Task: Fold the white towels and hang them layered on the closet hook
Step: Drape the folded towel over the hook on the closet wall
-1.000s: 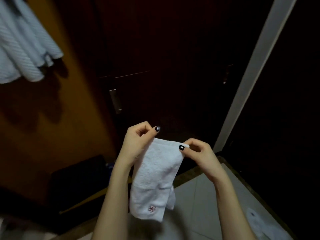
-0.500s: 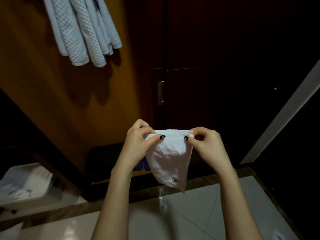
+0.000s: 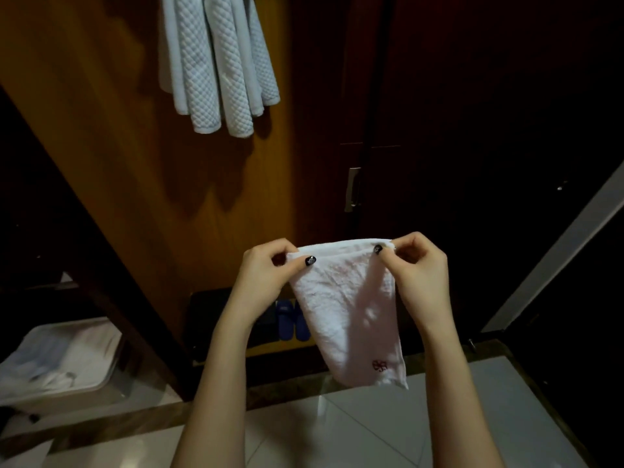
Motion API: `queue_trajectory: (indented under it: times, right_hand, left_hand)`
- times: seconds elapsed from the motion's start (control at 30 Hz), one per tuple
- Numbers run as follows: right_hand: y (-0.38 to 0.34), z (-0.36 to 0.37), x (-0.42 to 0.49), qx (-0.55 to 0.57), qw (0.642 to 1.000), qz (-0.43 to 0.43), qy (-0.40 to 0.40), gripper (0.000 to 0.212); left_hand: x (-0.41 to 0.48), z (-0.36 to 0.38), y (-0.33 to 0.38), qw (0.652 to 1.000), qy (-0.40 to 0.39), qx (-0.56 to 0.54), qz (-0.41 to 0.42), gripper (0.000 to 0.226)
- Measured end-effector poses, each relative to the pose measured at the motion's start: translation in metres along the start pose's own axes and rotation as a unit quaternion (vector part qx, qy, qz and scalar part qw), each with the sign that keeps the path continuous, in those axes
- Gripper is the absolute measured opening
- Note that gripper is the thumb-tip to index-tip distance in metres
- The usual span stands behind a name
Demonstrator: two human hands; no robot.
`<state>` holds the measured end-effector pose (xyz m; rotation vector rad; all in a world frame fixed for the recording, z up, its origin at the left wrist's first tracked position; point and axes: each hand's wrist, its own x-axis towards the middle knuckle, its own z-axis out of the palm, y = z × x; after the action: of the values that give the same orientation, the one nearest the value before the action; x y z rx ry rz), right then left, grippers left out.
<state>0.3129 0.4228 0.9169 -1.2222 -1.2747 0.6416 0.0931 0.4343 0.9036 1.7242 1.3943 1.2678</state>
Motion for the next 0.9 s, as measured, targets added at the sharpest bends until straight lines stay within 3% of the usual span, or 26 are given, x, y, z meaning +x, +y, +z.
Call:
queue_trajectory:
  times: [0.27, 0.37, 0.43, 0.57, 0.67, 0.8, 0.9]
  right_hand:
    - [-0.012, 0.033, -0.02, -0.005, 1.0, -0.006, 0.008, 0.015]
    - [-0.007, 0.044, -0.022, -0.09, 0.995, 0.041, -0.011, 0.031]
    - [-0.003, 0.051, -0.024, -0.157, 0.985, 0.064, -0.028, 0.027]
    - [-0.001, 0.063, -0.033, -0.224, 0.971, 0.078, -0.038, 0.003]
    - [-0.004, 0.068, -0.038, -0.252, 0.964, 0.072, -0.042, 0.017]
    - [-0.016, 0.076, -0.046, -0.192, 0.98, 0.009, -0.056, 0.015]
    - [-0.026, 0.078, -0.052, -0.062, 0.994, 0.001, -0.093, 0.015]
  left_hand:
    - [0.007, -0.042, -0.008, 0.997, 0.031, -0.07, 0.032, 0.018]
    - [0.007, -0.051, -0.011, 0.995, 0.029, -0.089, 0.044, 0.019]
    - [0.005, -0.055, -0.015, 0.994, 0.022, -0.096, 0.04, 0.024]
    - [0.003, -0.064, -0.021, 0.999, 0.025, -0.028, 0.03, 0.023]
    - [0.0, -0.069, -0.024, 0.996, 0.052, 0.067, 0.009, 0.01]
    - [-0.006, -0.073, -0.026, 0.991, 0.095, 0.097, -0.008, 0.017]
    - [-0.007, -0.082, -0.027, 0.995, 0.078, 0.048, -0.031, 0.012]
